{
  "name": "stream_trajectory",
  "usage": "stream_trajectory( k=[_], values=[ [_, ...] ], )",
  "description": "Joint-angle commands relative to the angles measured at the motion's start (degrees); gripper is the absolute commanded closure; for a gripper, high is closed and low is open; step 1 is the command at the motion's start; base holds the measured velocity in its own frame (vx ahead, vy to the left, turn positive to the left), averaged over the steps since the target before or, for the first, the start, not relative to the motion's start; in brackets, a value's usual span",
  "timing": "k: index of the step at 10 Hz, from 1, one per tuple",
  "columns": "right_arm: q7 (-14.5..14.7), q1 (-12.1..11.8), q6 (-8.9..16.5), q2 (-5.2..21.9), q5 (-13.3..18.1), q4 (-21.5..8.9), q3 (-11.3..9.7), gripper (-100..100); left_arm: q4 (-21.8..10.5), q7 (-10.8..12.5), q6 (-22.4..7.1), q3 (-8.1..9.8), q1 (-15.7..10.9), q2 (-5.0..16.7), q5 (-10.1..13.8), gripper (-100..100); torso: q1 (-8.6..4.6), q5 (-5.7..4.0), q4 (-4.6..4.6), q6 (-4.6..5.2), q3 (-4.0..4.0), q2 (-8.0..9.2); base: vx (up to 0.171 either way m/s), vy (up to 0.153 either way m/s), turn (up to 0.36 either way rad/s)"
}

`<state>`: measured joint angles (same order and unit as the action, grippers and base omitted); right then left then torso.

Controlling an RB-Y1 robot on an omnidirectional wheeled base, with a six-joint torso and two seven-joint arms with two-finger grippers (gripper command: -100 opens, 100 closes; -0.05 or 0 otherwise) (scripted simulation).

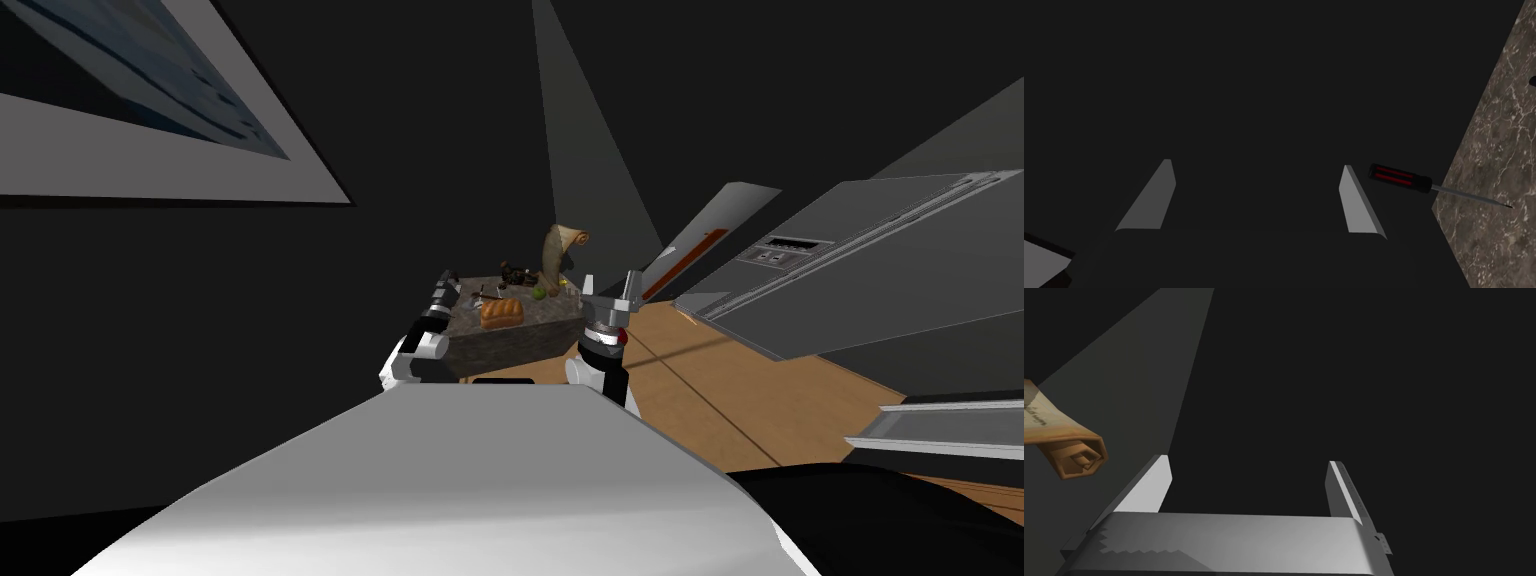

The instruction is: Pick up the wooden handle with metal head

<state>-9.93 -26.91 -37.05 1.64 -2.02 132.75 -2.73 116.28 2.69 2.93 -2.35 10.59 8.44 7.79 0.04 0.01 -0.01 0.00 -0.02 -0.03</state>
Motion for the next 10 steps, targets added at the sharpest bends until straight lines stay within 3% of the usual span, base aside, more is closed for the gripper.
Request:
stream_trajectory(
  k=[1,4,5,7,10],
  values=[
    [0.0,0.0,0.0,0.0,0.0,0.0,0.0,0,-2.1,1.3,-2.9,-0.01,-2.1,0.3,0.3,-100,0.00,0.00,0.00,0.00,0.00,0.00,0.002,0.011,0.065],
    [0.0,0.0,0.0,0.0,0.0,0.0,0.0,0,-3.8,2.6,-7.9,0.18,-4.1,0.8,0.7,-100,-0.01,0.00,0.00,0.00,0.00,-0.01,0.003,0.005,0.035],
    [0.0,0.0,0.0,0.0,0.0,0.0,0.0,0,-5.6,4.0,-9.7,0.37,-6.1,1.3,1.2,-100,-0.02,0.00,0.00,0.00,0.00,-0.01,0.003,0.002,0.053],
    [0.0,0.0,0.0,0.0,0.0,0.0,0.0,0,-5.6,4.0,-11.5,0.37,-6.1,1.3,1.2,-100,-0.04,-0.01,0.00,0.00,0.00,0.00,0.001,0.000,0.013],
    [0.0,0.0,0.0,0.0,0.0,0.0,0.0,0,-9.3,6.7,-16.7,0.74,-10.2,2.2,2.3,-100,-0.05,-0.01,0.00,0.00,0.01,0.01,0.001,-0.003,0.044]
  ],
)
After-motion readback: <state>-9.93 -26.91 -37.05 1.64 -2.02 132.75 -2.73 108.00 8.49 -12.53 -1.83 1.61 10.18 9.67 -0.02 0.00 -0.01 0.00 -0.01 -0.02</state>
